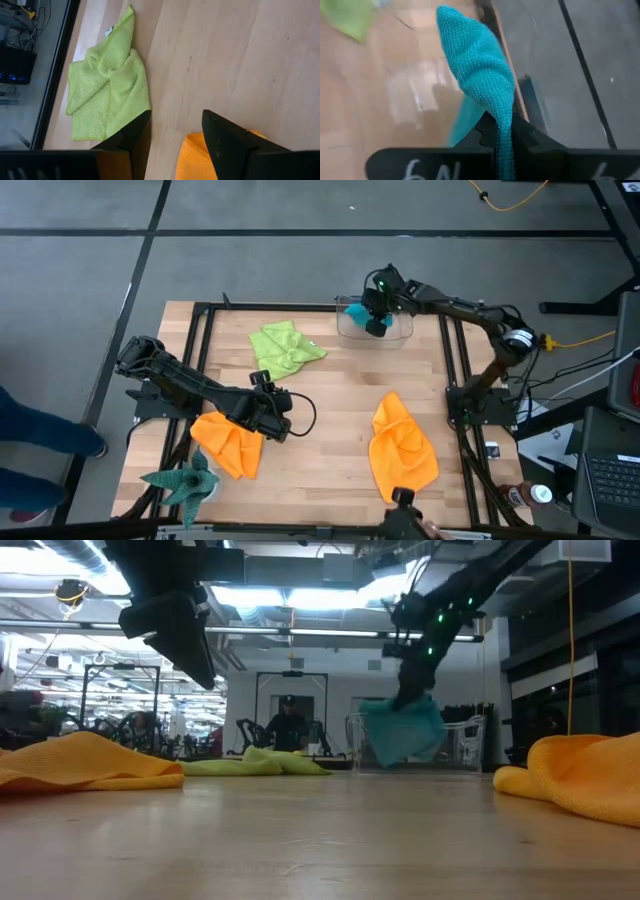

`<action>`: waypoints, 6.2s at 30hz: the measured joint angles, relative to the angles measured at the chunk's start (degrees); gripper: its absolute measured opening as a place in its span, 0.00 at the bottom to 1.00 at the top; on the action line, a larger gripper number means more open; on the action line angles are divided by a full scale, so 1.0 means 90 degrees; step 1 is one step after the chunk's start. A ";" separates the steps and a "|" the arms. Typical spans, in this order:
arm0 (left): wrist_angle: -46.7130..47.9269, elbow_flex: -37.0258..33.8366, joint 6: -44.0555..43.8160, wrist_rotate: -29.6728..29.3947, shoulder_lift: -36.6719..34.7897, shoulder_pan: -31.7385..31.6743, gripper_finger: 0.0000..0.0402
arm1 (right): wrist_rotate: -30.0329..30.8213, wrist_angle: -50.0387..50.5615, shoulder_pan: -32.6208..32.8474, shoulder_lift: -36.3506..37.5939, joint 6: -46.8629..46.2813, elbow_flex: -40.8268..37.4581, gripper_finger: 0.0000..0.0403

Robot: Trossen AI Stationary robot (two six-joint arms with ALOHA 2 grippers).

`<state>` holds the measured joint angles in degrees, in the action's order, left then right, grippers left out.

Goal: Fold microfiber towels
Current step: Put the folded blue microfiber cloth into the transparent bin, then fold the left yellow microfiber cloth

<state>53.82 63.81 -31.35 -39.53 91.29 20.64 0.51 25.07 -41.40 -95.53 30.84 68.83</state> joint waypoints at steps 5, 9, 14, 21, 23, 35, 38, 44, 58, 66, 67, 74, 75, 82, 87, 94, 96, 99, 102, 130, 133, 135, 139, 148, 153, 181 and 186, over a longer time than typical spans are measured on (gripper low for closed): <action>0.0000 0.0000 0.0000 0.0000 0.0000 0.0000 0.41 | 0.0159 -0.0897 -0.0335 -0.0453 0.0295 0.0001 0.04; 0.0002 0.0000 0.0000 0.0000 0.0000 0.0000 0.41 | 0.0105 -0.1306 -0.0444 -0.0483 0.0916 0.0006 0.04; 0.0005 0.0000 0.0002 0.0000 0.0000 0.0000 0.41 | -0.0348 -0.0862 -0.0421 -0.0488 0.1295 0.0006 0.05; 0.0008 0.0000 0.0005 0.0000 0.0000 0.0000 0.41 | -0.0576 -0.0293 -0.0341 -0.0490 0.0982 0.0006 0.32; 0.0010 0.0000 0.0012 0.0002 0.0000 0.0000 0.41 | -0.0690 0.0113 -0.0275 -0.0490 0.0934 0.0009 0.40; 0.0006 0.0000 0.0163 0.0006 0.0000 0.0000 0.41 | -0.1127 0.1787 0.0001 -0.0064 0.0650 0.0391 0.57; -0.0001 0.0000 0.0165 0.0007 0.0000 0.0000 0.41 | -0.1040 0.2107 -0.0011 0.0063 0.0417 0.0637 0.57; -0.0008 0.0000 0.0163 0.0007 0.0000 0.0000 0.41 | -0.1117 0.2139 0.0018 0.0170 -0.0514 0.1041 0.57; -0.0052 0.0000 -0.0158 0.0204 0.0000 -0.0002 0.41 | -0.2541 0.3472 0.0730 0.0178 -0.1767 0.1337 0.57; -0.0121 0.0000 -0.0175 0.0335 0.0000 -0.0002 0.41 | -0.2504 0.4653 0.1767 0.0271 -0.2400 0.1335 0.57; -0.0126 0.0000 -0.0177 0.0338 0.0000 -0.0001 0.41 | -0.2460 0.4735 0.1899 0.0302 -0.2400 0.1335 0.57; -0.0205 0.0000 -0.0337 0.0354 0.0000 -0.0001 0.41 | -0.2282 0.5086 0.2551 0.0704 -0.2100 0.1330 0.57; -0.0298 0.0000 -0.0313 0.0394 0.0000 -0.0002 0.41 | -0.2280 0.5065 0.2605 0.0793 -0.2173 0.1330 0.57; -0.0127 0.0002 0.0777 0.1515 0.0000 0.0031 0.41 | -0.1627 0.5146 0.3029 0.1302 -0.3062 0.1330 0.57; 0.0727 0.0002 -0.0083 0.2266 0.0000 -0.0048 0.41 | -0.1493 0.5201 0.3389 0.1675 -0.3432 0.1325 0.57; 0.0674 -0.0453 -0.1921 0.2400 0.0424 -0.0255 0.41 | -0.0534 0.4987 0.4106 0.2338 -0.3964 0.0872 0.57; 0.0687 -0.0727 -0.2223 0.2706 0.0569 -0.0298 0.41 | -0.0502 0.4863 0.4304 0.2539 -0.4230 0.0641 0.57; 0.0307 -0.1122 -0.2319 0.2958 0.0710 -0.0306 0.41 | -0.0500 0.4577 0.4591 0.2808 -0.4639 0.0252 0.57; -0.0778 -0.1364 -0.2237 0.2684 0.0681 -0.0401 0.41 | -0.0499 0.4247 0.4874 0.3006 -0.4826 -0.0145 0.57; -0.3150 -0.0525 -0.0960 0.2968 0.0310 0.0209 0.41 | 0.1795 0.0877 0.5745 0.3121 -0.5550 -0.2588 0.57; -0.3321 -0.0525 -0.0954 0.3033 0.0625 0.0523 0.41 | 0.1778 0.0692 0.5747 0.3119 -0.5444 -0.2585 0.57; -0.3474 -0.0534 -0.0954 0.3109 0.0830 0.0679 0.41 | 0.1771 0.0561 0.5747 0.3119 -0.5393 -0.2583 0.57; -0.3444 -0.0522 -0.1009 0.3363 0.1201 0.0939 0.41 | 0.1768 0.0532 0.5747 0.3120 -0.5416 -0.2583 0.57; -0.3730 -0.0491 -0.0945 0.3006 0.1362 0.1254 0.41 | 0.1766 0.0527 0.5747 0.3119 -0.5403 -0.2583 0.57; -0.3530 -0.0442 -0.0374 0.2950 0.1498 0.0980 0.41 | 0.1766 0.0495 0.5747 0.3119 -0.5454 -0.2583 0.57; -0.3605 0.0726 0.2227 0.3427 0.1256 -0.0571 0.41 | 0.1426 0.0530 0.5747 0.3116 -0.5499 -0.2583 0.57; -0.1502 0.1430 0.1643 0.3453 0.1000 0.0091 0.41 | 0.1256 0.0329 0.5745 0.3040 -0.6079 -0.2580 0.57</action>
<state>40.31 76.68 -16.57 -8.45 100.29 21.46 11.82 28.02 10.31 -68.17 -23.87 45.60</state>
